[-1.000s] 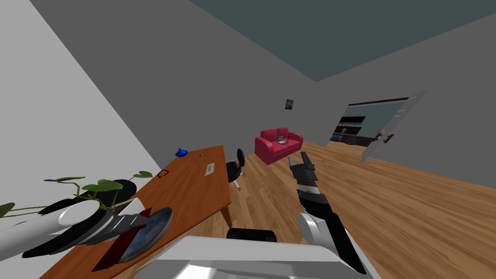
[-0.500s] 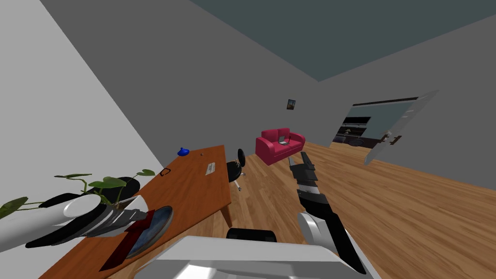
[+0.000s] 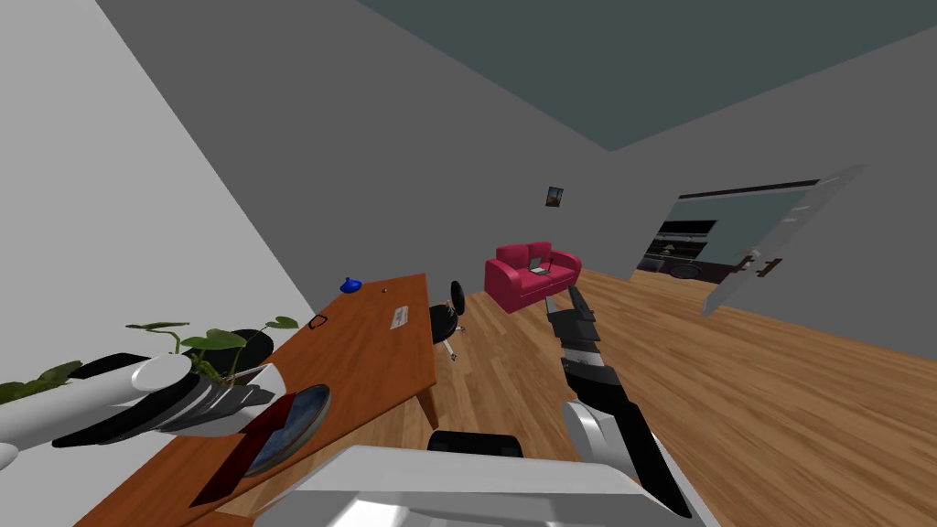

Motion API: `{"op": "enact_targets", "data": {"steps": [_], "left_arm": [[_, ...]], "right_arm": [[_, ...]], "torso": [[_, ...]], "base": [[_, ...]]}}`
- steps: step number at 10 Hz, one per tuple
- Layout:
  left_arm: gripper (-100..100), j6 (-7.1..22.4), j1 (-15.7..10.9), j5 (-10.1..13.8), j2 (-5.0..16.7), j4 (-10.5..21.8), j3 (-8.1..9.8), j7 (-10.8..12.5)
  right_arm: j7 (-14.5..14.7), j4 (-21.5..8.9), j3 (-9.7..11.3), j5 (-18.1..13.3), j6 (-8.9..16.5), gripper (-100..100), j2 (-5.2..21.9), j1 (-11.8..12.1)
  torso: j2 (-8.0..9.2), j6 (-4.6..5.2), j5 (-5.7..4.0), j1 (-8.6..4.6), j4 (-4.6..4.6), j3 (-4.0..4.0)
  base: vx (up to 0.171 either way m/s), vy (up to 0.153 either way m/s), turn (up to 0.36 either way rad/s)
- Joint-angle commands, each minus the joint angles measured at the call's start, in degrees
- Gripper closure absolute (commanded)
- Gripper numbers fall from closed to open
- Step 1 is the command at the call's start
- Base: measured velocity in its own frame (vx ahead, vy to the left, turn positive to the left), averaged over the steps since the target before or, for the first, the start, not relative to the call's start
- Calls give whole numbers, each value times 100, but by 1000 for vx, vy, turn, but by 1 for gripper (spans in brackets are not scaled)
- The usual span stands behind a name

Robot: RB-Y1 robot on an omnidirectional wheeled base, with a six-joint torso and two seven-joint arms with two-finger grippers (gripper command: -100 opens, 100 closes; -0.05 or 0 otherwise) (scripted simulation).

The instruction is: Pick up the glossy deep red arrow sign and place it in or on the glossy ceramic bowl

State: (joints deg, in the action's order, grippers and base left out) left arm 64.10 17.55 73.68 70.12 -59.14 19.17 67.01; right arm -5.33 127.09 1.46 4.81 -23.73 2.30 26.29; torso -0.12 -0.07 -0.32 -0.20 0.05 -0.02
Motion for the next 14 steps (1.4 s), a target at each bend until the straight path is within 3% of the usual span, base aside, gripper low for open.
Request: {"op": "enact_targets", "data": {"steps": [1,2,3,4,5,6,7,8,10,11,12,13,14], "left_arm": [[-100,93,-286,-286,-28,286,85,-255],[-100,93,-447,-295,-28,440,85,-255],[-100,93,-447,-295,-28,448,85,-255],[-100,278,-688,-576,-65,677,258,-515],[-100,278,-918,-727,-65,929,258,-627],[-100,278,-1014,-733,-65,986,258,-627],[-100,463,-1198,-980,-101,1194,430,-898],[-100,463,-1339,-1131,-101,1336,430,-999],[-100,463,-1580,-1171,-101,1524,430,-999],[-100,648,-1830,-1448,-138,1800,602,-1290],[-100,648,-2019,-1603,-138,1989,602,-1371],[-100,648,-2147,-1608,-138,2063,602,-1371],[-100,833,-2299,-1850,-175,2249,774,-1638]], "right_arm": [[0,0,0,0,0,0,0,0],[0,0,0,0,0,0,0,0],[0,0,0,0,0,0,0,-1],[0,0,0,0,0,0,0,-1],[0,0,0,0,0,0,0,0],[0,0,0,0,0,0,0,-1],[0,0,0,0,0,0,0,-1],[0,0,0,0,0,0,0,0],[0,0,0,0,0,0,0,-1],[0,0,0,0,0,0,0,-1],[0,0,0,0,0,0,0,0],[0,0,0,0,0,0,0,-1],[0,0,0,0,0,0,0,-1]], "torso": [[0,0,0,0,0,0],[-2,3,-1,-4,-1,-1],[-1,4,-1,-1,-1,-1],[2,4,1,5,0,0],[-1,0,1,2,0,0],[-2,3,-1,-3,-1,-1],[0,5,-1,-2,0,0],[0,0,-1,-5,0,0],[0,5,0,-1,-1,-1],[1,5,1,5,0,0],[1,-1,1,1,0,1],[0,4,0,-2,-1,0],[0,5,0,0,-1,-1]], "base": [[16,-35,78],[7,-19,-2],[0,-3,-14],[13,-18,112],[15,-34,74],[4,-23,-8],[10,-35,82],[13,-37,80],[2,-10,-3],[7,-19,125],[11,-30,73],[7,-19,-19],[10,-33,109]]}}
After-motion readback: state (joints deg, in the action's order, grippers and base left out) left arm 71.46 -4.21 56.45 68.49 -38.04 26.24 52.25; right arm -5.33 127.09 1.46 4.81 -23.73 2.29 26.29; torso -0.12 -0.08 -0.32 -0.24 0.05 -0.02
